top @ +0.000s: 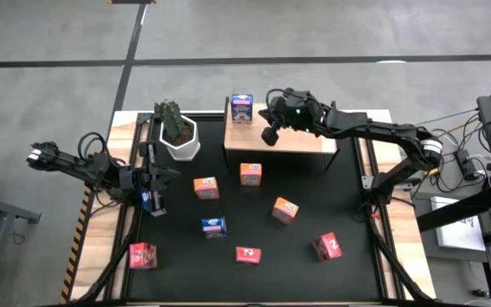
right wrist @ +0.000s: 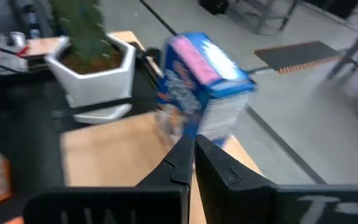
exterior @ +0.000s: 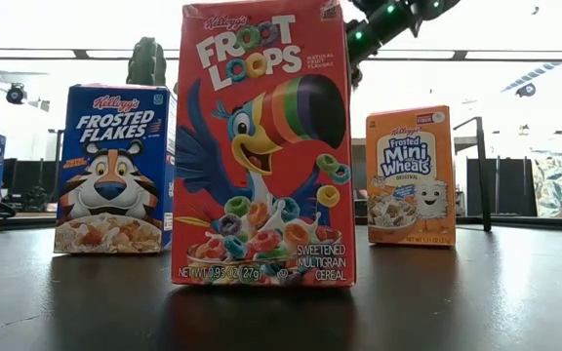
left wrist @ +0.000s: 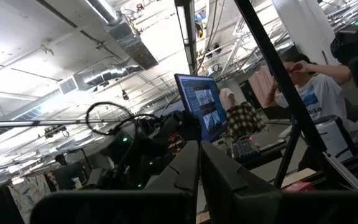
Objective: Stack cereal on shelf
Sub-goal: Put the right blue cereal box on the shelf
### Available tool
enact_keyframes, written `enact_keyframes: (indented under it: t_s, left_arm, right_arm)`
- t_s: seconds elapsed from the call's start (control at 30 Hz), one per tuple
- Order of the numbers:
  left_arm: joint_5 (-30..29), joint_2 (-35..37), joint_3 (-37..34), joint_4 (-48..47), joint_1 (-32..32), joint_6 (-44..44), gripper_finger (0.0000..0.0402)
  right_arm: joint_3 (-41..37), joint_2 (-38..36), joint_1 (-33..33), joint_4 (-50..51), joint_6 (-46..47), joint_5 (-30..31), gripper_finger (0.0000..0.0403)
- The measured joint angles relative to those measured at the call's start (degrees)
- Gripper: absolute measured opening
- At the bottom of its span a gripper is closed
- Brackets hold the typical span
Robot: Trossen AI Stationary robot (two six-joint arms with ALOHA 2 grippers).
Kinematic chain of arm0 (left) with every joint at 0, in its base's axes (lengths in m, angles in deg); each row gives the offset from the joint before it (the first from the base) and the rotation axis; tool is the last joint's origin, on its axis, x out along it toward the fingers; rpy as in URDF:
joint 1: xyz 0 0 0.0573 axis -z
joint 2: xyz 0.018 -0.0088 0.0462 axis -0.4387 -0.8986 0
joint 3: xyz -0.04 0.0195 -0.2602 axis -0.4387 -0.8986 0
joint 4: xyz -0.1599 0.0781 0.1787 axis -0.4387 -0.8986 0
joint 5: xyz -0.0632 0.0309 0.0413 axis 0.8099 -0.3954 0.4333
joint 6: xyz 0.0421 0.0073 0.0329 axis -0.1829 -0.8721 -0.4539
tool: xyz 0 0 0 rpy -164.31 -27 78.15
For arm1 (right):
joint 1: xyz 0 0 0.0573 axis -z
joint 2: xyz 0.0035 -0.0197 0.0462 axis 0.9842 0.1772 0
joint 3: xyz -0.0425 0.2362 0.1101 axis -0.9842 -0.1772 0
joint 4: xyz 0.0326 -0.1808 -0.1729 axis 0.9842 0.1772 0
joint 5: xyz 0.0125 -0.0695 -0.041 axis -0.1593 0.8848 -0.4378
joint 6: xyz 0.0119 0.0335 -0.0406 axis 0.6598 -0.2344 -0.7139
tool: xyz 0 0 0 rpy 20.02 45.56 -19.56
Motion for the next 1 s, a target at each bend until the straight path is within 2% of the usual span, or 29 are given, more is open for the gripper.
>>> enact_keyframes:
  t_s: [0.23,0.47,0.67,0.8,1.0]
  left_arm:
    - [0.0,-0.06,0.0,-0.02,-0.01,0.01,0.0]
    - [0.0,-0.06,0.0,-0.07,0.0,0.02,0.0]
    - [0.0,-0.06,0.0,-0.25,0.0,0.02,0.0]
    - [0.0,-0.06,0.0,-0.46,-0.02,0.04,0.0]
    - [0.0,-0.06,0.0,-0.52,0.0,0.42,0.0]
  right_arm:
    - [-0.8,4.49,-4.67,-3.96,-0.11,-0.27,0.0009]
    - [1.17,13.31,-4.89,-11.0,-2.48,-0.2,0.0009]
    - [5.67,18.78,-4.23,-11.56,-5.24,4.27,0.0009]
    - [8.06,20.36,-4.24,-11.39,-7.05,7.18,0.0009]
    - [8.47,20.44,-3.45,-11.22,-7.81,7.91,0.0009]
